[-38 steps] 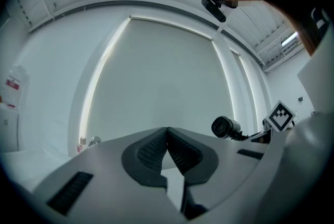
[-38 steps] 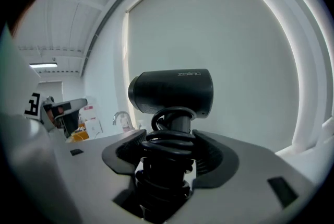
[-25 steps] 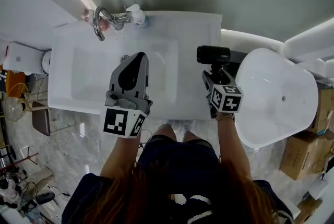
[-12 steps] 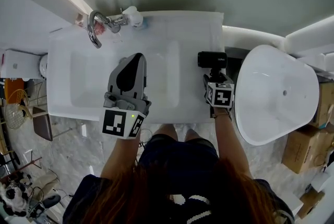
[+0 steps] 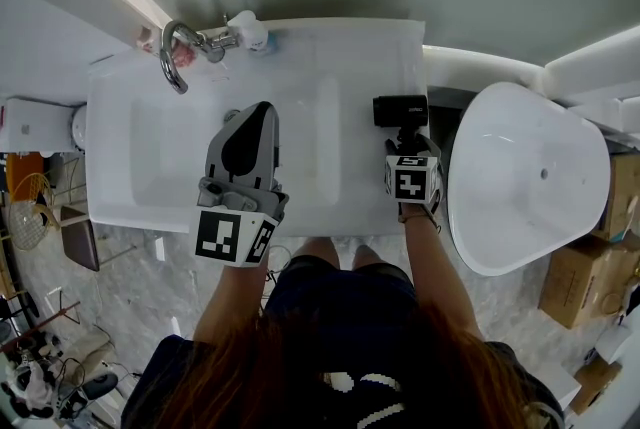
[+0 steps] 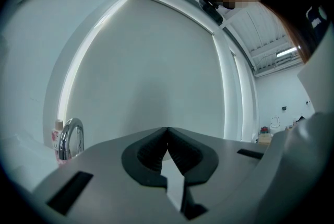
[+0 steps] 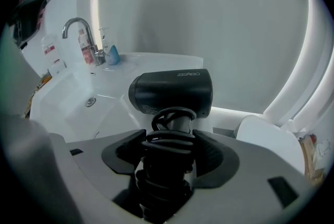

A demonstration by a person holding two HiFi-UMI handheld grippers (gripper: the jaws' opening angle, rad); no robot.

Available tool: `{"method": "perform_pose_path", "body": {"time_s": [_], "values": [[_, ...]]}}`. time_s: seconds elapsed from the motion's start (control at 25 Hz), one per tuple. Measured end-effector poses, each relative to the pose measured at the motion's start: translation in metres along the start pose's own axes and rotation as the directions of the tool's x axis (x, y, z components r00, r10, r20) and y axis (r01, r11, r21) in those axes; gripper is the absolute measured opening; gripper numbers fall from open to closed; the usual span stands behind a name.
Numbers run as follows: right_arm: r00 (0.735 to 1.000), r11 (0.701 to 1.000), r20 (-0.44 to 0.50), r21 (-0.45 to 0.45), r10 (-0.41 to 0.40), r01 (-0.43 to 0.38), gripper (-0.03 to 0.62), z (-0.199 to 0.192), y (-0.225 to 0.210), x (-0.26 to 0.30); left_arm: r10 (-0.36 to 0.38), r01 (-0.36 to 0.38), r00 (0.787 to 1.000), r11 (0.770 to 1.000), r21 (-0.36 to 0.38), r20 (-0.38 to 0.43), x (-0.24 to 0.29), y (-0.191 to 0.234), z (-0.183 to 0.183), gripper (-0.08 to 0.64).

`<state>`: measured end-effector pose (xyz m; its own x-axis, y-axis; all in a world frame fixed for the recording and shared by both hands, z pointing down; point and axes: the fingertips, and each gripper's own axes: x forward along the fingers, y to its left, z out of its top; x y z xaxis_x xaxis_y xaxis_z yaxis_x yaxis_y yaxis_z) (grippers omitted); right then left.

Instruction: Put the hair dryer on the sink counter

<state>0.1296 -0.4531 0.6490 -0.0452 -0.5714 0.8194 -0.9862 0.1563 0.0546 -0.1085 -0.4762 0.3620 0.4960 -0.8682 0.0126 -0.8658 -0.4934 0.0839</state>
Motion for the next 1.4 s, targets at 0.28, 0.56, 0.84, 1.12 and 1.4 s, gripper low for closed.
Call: {"method": "perform_pose_path", "body": {"time_s": [0.28,0.56,0.84,1.12,1.4], "values": [[1.0,1.0,-0.007,-0.013,0.012,-0.012,0.298,0.001,0.003,0.003,0.014,-0.014,1.0,1.0,-0.001,0.0,-0.002,-0.001,0.0,0.018],[0.999,0.999,0.028,-0.004,0.033,-0.033,0.336,0.01,0.0,-0.004,0.027,-0.027,1.0,1.0,-0.002,-0.001,-0.003,0.002,-0.002,0.018],[0.992,0.996,0.084,-0.001,0.091,-0.091,0.359,0.031,-0.001,-0.034,0.009,-0.009,1.0,1.0,-0.003,0.014,0.002,-0.008,0.004,0.018],[0.939,0.998,0.341,0.03,0.05,-0.063,0.234,0.094,-0.03,-0.105,-0.008,0.007,0.999,1.0,0.009,0.048,0.004,-0.023,0.019,0.018],[0.722,0.997,0.689,0.075,-0.064,0.017,0.017,0.175,-0.074,-0.232,-0.002,-0.003,0.995,0.999,0.042,0.104,-0.007,-0.031,0.049,0.018]]}}
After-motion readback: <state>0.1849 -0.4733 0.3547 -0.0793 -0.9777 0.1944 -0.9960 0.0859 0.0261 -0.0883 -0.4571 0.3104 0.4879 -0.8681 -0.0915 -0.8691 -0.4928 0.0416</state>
